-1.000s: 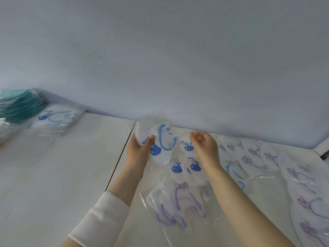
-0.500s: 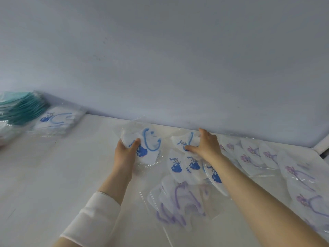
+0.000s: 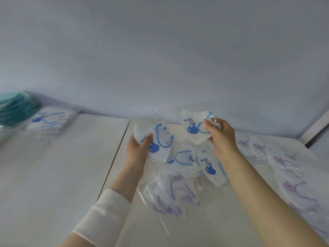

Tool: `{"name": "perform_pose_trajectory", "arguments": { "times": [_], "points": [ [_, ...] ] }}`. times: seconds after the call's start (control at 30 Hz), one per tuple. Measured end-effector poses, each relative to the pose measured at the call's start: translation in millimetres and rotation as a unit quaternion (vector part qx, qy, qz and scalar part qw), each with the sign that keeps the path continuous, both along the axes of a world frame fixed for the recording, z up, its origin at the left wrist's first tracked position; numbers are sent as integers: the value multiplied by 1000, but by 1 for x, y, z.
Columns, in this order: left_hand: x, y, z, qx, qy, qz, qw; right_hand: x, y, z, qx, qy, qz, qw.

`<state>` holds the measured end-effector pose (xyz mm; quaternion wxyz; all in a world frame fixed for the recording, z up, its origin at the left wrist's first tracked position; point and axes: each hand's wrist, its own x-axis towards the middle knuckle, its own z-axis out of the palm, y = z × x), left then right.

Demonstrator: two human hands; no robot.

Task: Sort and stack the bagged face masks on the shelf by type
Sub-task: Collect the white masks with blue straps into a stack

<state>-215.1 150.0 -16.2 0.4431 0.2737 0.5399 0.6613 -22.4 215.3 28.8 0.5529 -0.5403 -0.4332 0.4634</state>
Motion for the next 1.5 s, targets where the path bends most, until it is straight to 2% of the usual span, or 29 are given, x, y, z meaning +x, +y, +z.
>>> {"name": "perform_pose_trajectory", "arguments": {
  "times": [0.13,0.23,0.3,0.37,0.4,0.43,0.47,0.57,0.6,0.67,0.73,0.77,0.83,0.9,0.93,1.0,1.07,1.1,1.17,1.23,1.33,1.4,1.43,1.5],
  "points": [
    [28,-9,8,43,7,-81,996,-31,-36,-25,21,-136,-1,991],
    [20,-12,3,34,32,-61,997,-36,-48,-38,70,-232,-1,970],
    [1,-14,-1,15,29,-14,999,-25,-45,-52,97,-391,-10,915],
    [-19,-16,-6,0,21,42,999,-17,-42,-66,69,-554,16,830],
    [-27,-18,-8,-6,16,62,998,-16,-43,-71,57,-581,29,811],
    [-33,-20,-9,-13,12,75,997,-18,-44,-72,57,-574,33,816],
    [-37,-21,-10,-19,10,83,996,-20,-44,-71,69,-541,27,838],
    [-43,-25,-12,-27,18,93,995,-17,-42,-51,95,-331,-5,939],
    [-43,-27,-13,-30,20,92,995,-12,-42,-41,93,-254,-18,963],
    [-36,-29,-13,-35,17,74,996,-1,-43,-19,87,-106,-24,990],
    [-19,-32,-11,-15,3,12,1000,5,-48,-5,82,-21,15,996],
    [-8,-33,-7,3,-9,-29,1000,4,-52,-3,88,-22,37,995],
    [14,-35,2,28,-27,-111,993,0,-61,-10,111,-104,57,987],
    [32,-36,6,32,6,-160,987,-3,-67,-22,121,-173,59,976],
    [38,-36,6,30,25,-166,985,0,-69,-24,120,-179,66,974],
    [42,-37,4,24,33,-141,989,17,-68,-23,99,-164,80,978],
    [39,-38,2,14,20,-89,996,45,-64,-27,77,-227,71,968],
    [38,-39,2,8,14,-58,998,59,-62,-33,80,-309,73,945],
    [34,-41,1,1,0,-4,1000,79,-65,-48,101,-471,101,871],
    [34,-44,0,-1,-8,32,999,80,-72,-61,115,-544,150,817],
    [35,-51,0,12,-8,76,997,64,-76,-68,160,-546,209,795],
    [35,-58,2,18,-1,95,995,59,-69,-61,176,-514,230,808],
    [34,-62,2,20,2,99,995,59,-62,-57,175,-508,235,810],
    [30,-68,1,19,4,106,994,61,-49,-48,144,-539,260,788]
  ]
}}
